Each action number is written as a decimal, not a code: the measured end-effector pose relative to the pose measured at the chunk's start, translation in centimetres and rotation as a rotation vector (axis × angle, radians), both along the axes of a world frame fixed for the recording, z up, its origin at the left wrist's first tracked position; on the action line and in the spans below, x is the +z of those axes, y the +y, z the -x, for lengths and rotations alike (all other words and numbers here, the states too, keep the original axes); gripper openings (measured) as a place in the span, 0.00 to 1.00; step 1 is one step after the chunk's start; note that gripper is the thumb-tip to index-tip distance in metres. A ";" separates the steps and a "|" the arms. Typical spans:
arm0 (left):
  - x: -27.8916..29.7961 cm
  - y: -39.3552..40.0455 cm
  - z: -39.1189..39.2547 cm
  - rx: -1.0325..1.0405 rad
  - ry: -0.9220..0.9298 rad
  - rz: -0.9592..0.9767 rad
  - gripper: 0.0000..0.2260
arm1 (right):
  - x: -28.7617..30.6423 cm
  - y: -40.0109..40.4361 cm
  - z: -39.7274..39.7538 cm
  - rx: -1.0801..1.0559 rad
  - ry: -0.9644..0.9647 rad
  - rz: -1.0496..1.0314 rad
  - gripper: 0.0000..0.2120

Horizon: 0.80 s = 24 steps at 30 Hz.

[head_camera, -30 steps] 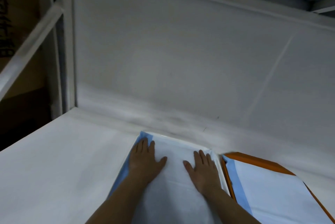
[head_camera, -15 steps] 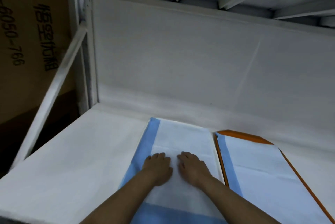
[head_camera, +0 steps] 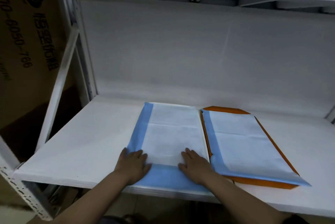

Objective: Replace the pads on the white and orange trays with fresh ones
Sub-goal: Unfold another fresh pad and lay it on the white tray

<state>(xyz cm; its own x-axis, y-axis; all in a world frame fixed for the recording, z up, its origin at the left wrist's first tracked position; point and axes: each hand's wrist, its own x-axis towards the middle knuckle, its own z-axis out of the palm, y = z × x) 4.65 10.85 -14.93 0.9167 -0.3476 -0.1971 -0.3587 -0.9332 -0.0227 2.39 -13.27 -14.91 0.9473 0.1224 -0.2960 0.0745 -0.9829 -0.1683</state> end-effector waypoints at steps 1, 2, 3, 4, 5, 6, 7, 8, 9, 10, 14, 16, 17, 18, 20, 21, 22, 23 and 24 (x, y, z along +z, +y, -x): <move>0.3 -0.2 0.4 0.005 -0.017 -0.001 0.33 | 0.0 0.2 0.2 -0.028 -0.008 0.015 0.29; 0.4 -0.9 1.0 -0.005 -0.020 0.010 0.39 | 0.1 0.3 0.8 -0.047 -0.020 0.016 0.31; 0.3 -1.3 1.4 -0.046 -0.006 0.038 0.48 | 0.2 0.8 1.2 -0.042 -0.033 0.000 0.34; 0.4 -1.8 2.0 -0.085 0.025 0.091 0.55 | 0.3 1.1 1.7 -0.015 -0.054 -0.033 0.41; 0.2 -2.2 2.5 -0.124 0.045 0.135 0.56 | 0.4 1.5 2.3 0.026 -0.071 -0.078 0.49; 0.0 -2.4 2.9 -0.181 0.052 0.159 0.54 | 0.4 1.8 3.1 0.078 -0.076 -0.107 0.55; -0.3 -2.6 3.3 -0.240 0.004 0.168 0.51 | 0.3 2.0 3.7 0.135 -0.084 -0.117 0.56; -0.7 -2.6 3.4 -0.302 -0.067 0.156 0.47 | 0.1 2.0 4.1 0.184 -0.103 -0.108 0.54; -1.2 -2.4 3.6 -0.311 -0.096 0.133 0.41 | -0.2 1.9 4.4 0.222 -0.127 -0.089 0.48; -1.7 -2.2 3.5 -0.321 -0.104 0.127 0.36 | -0.3 1.7 4.4 0.246 -0.150 -0.077 0.41; -2.2 -0.8 3.3 -0.431 -0.232 0.196 0.33 | -0.7 0.2 4.7 0.291 -0.314 -0.091 0.29; -2.0 0.3 3.1 -0.458 -0.318 0.208 0.31 | -1.0 -0.7 5.0 0.317 -0.415 -0.101 0.28; -1.9 0.9 3.0 -0.463 -0.343 0.200 0.30 | -1.3 -1.1 5.1 0.328 -0.458 -0.091 0.28; -1.9 1.5 2.7 -0.462 -0.369 0.200 0.29 | -1.5 -1.5 5.2 0.342 -0.478 -0.077 0.27; -1.9 2.4 2.4 -0.448 -0.395 0.210 0.29 | -1.7 -2.4 5.4 0.346 -0.519 -0.073 0.24; -1.9 2.9 2.2 -0.437 -0.411 0.215 0.28 | -1.8 -2.8 5.5 0.335 -0.549 -0.074 0.21; -1.9 3.3 2.1 -0.414 -0.422 0.224 0.24 | -1.7 -3.2 5.4 0.315 -0.577 -0.060 0.20; -1.8 3.6 2.0 -0.387 -0.429 0.223 0.21 | -1.7 -3.6 5.3 0.309 -0.610 -0.031 0.19; -1.9 4.0 1.8 -0.368 -0.441 0.214 0.19 | -1.4 -3.9 5.3 0.304 -0.644 0.002 0.18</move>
<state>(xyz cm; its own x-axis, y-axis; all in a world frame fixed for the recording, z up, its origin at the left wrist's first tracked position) 2.81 14.87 -16.80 0.7080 -0.6471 0.2829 -0.6581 -0.7498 -0.0680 -2.88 -17.16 -16.27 0.8580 0.4092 0.3105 0.4294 -0.9031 0.0033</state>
